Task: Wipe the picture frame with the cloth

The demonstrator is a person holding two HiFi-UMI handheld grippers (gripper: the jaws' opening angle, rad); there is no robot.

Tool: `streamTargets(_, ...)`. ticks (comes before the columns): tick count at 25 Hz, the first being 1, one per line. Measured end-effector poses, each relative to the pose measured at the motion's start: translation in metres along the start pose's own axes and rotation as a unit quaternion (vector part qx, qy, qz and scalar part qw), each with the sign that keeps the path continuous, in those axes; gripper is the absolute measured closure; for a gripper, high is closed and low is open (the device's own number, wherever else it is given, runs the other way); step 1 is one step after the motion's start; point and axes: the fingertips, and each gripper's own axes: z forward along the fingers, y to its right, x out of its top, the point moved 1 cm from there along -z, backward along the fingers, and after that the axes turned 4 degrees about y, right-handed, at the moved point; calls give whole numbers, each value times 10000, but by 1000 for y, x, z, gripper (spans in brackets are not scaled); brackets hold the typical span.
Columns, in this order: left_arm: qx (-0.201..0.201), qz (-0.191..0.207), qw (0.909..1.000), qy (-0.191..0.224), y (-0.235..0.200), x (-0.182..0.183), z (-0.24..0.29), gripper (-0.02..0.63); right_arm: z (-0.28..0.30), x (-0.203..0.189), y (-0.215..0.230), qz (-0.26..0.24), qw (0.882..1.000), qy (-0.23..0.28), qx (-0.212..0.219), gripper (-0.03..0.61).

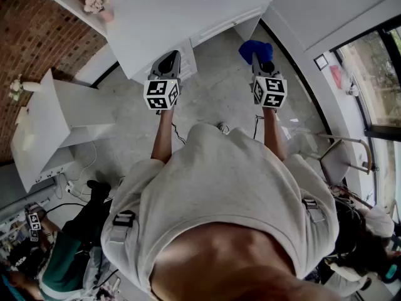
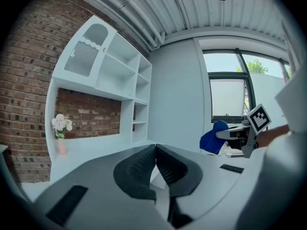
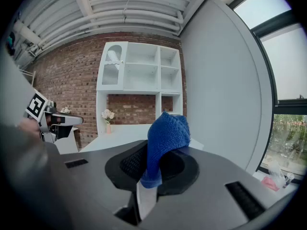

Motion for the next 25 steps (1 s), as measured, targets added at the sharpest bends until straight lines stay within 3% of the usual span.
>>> streamTargets(25,306,57,9995,55,43,6,45,598,14,-12,62,28,9993,-39,361,522)
